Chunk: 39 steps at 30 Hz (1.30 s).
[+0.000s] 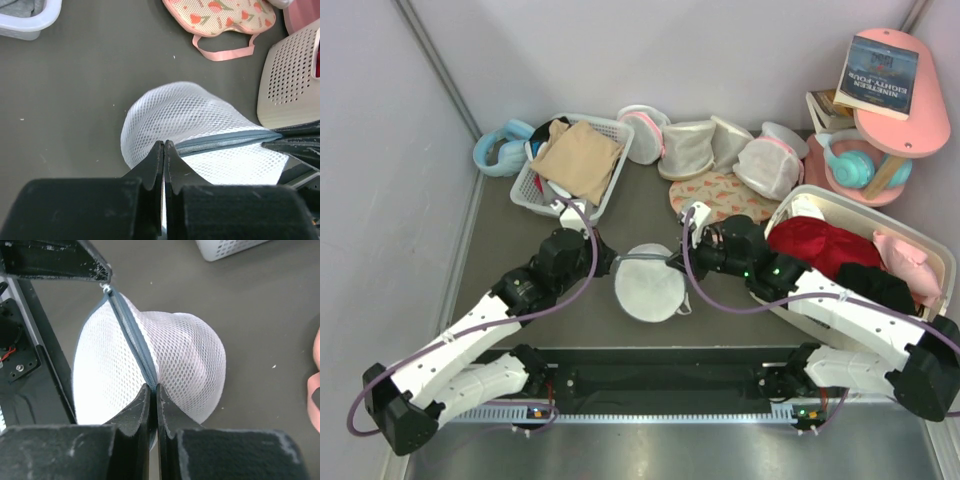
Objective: Unzip the laundry bag and remove the bra
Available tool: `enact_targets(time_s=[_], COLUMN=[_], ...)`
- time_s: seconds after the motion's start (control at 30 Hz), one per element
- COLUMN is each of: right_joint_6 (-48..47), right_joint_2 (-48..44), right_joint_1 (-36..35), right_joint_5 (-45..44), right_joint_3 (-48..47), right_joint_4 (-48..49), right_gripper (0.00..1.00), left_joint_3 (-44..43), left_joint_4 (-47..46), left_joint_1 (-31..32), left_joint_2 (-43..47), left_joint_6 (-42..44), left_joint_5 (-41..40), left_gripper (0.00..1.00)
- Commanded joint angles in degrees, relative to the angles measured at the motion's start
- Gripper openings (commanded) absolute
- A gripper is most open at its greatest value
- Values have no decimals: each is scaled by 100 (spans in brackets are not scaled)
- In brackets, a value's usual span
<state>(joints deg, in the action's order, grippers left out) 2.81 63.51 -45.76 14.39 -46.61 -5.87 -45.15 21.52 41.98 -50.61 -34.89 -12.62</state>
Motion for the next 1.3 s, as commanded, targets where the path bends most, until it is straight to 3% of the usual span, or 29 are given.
enact_targets(time_s=[0.0,0.1,0.13,0.17,0.23,0.3,0.7,0.83,1.07,1.17,1.27], right_joint_6=[159,-139,-245,-463,-666,-816,-1344,-1511,-1854,-1845,-1810], right_joint_2=[-444,-497,-454,-418,-260,-68,1269,1349,1752,1928,2051], right_joint_1=[6,6,14,6,14,6,14,23,111,111,111], right_joint_5=[-323,-341,-358,-384,-428,-376,872,1083,1864,2216,2445], right_joint_3=[196,-40,-128,-207,-480,-725,-1675,-1597,-1991,-2141,-2177], right_joint_4=[-125,-326,-362,-406,-415,-363,165,455,165,-54,-335], right_gripper=[7,27,43,52,64,68,70,70,70,67,49], left_joint_3=[-64,-152,-222,-249,-406,-538,-917,-934,-1242,-1286,-1286], left_joint_4=[55,-278,-349,-402,-421,-298,-209,-245,195,248,204], left_joint_1=[-242,-243,-243,-243,-243,-243,-251,-251,-260,-295,-322], left_joint_2=[-115,-221,-256,-274,-405,-589,-784,-696,-819,-819,-810], left_joint_6=[473,1097,1377,1493,1748,1889,2057,2171,2408,2443,2417], left_joint_5=[-314,520,733,918,1234,1560,1991,2308,2502,2440,2414], left_gripper=[0,0,0,0,0,0,0,0,0,0,0])
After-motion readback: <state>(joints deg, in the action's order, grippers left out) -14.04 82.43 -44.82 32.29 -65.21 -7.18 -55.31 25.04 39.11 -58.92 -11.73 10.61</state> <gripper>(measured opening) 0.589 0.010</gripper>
